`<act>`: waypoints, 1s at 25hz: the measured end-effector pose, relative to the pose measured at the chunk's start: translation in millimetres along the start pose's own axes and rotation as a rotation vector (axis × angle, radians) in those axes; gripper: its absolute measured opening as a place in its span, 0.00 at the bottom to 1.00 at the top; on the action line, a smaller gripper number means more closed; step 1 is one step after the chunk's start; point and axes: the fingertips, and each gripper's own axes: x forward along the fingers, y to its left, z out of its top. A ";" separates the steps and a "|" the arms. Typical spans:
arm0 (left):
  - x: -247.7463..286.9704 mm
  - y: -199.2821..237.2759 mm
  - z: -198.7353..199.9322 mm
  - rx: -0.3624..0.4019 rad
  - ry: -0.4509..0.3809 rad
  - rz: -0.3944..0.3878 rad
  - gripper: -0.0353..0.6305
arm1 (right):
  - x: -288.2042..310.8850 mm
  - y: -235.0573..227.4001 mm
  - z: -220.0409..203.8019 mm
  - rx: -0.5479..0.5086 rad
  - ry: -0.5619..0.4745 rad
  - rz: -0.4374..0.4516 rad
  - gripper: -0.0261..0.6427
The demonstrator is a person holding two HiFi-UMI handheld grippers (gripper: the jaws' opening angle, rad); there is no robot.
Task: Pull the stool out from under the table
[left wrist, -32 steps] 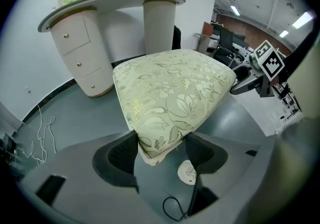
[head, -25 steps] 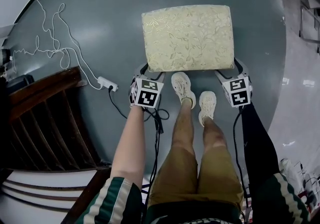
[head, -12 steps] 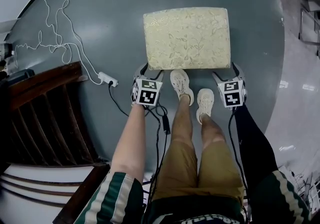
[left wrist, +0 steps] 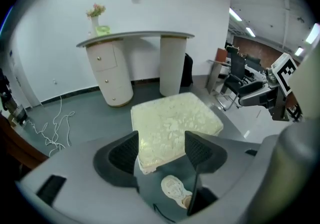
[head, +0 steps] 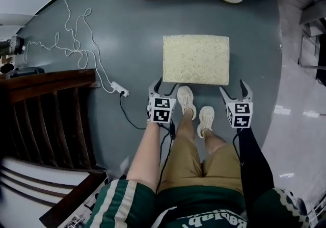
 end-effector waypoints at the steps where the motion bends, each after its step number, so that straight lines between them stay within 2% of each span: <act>1: -16.7 -3.1 15.1 -0.005 -0.037 0.011 0.49 | -15.1 3.1 17.7 -0.003 -0.035 -0.001 0.63; 7: -104.6 -14.0 128.0 0.004 -0.235 0.048 0.50 | -95.5 11.3 135.6 -0.027 -0.220 0.008 0.59; 10: -153.2 -14.7 175.0 -0.013 -0.326 0.088 0.52 | -139.2 18.8 184.4 -0.052 -0.299 0.018 0.58; 13: -200.2 -17.3 216.0 -0.021 -0.403 0.094 0.51 | -180.8 24.2 229.9 -0.060 -0.378 0.025 0.57; 19: -277.8 -35.1 278.6 0.022 -0.526 0.089 0.50 | -246.2 31.5 296.8 -0.146 -0.493 0.019 0.56; 25: -334.0 -55.2 323.5 0.085 -0.644 0.093 0.49 | -291.3 41.2 332.0 -0.182 -0.581 0.012 0.51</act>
